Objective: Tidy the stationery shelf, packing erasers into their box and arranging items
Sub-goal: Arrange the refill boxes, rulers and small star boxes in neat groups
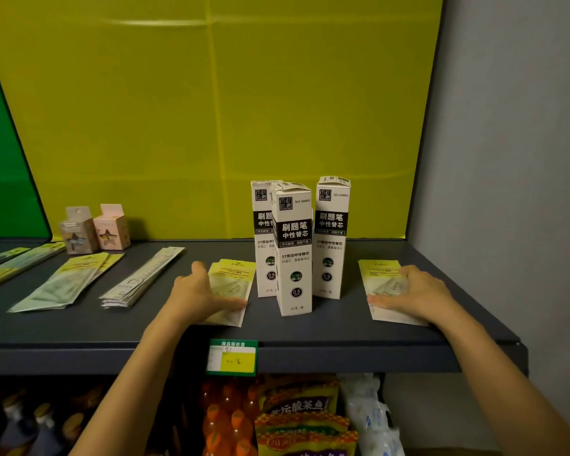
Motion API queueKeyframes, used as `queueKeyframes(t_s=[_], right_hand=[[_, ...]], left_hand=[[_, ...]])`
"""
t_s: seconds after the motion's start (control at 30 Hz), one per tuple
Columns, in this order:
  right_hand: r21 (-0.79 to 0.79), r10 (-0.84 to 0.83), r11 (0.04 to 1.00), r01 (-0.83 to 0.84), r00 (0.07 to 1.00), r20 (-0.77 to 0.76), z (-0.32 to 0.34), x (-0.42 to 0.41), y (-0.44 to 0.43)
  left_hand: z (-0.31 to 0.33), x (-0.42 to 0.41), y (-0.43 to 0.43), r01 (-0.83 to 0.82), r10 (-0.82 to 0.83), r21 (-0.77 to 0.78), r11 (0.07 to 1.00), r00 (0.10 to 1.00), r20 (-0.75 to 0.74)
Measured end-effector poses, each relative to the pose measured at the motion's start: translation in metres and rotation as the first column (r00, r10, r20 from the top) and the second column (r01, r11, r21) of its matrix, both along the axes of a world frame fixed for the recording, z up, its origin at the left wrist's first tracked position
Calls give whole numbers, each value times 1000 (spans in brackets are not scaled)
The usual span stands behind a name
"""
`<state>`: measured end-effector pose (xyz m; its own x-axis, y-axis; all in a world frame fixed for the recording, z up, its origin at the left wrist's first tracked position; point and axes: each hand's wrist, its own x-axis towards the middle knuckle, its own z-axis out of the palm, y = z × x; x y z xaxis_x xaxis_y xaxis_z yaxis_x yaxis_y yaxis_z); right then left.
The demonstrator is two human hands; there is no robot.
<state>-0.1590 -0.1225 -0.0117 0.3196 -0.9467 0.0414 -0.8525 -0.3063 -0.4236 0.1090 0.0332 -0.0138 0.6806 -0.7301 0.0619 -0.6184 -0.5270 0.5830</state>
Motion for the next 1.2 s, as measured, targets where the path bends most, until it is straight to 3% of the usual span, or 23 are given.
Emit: queueKeyframes(t_s=[0.13,0.33,0.47,0.63,0.77,0.9,1.03,1.2], right_hand=[[95,-7,995,-2,995,98,4,1,-4],[176,7,984,-31,990,140,7,5,-10],[121,42,991,-64,983,181,3,3,-10],[33,73,995,-93,920,384,-8,0,-7],[52,56,991,-121,746,664,-13,-6,-6],[111,9,975,-192,533,846,-1,-13,2],[66,19,966,-248,326,945,17,-19,25],[-41,101,961,-273,210,973,33,-10,68]], left_hand=[[4,7,-1,20,-23,-31,999,993,-117],[12,9,-6,56,-52,16,998,985,-165],[12,14,-4,72,-77,-32,997,978,-192],[6,14,2,106,-164,-199,974,939,-301],[4,10,14,12,-214,-401,916,860,-464],[11,14,32,-146,-196,-484,863,786,-586],[14,13,58,-241,-224,-535,810,715,-662],[19,20,89,-375,-162,-540,754,691,-705]])
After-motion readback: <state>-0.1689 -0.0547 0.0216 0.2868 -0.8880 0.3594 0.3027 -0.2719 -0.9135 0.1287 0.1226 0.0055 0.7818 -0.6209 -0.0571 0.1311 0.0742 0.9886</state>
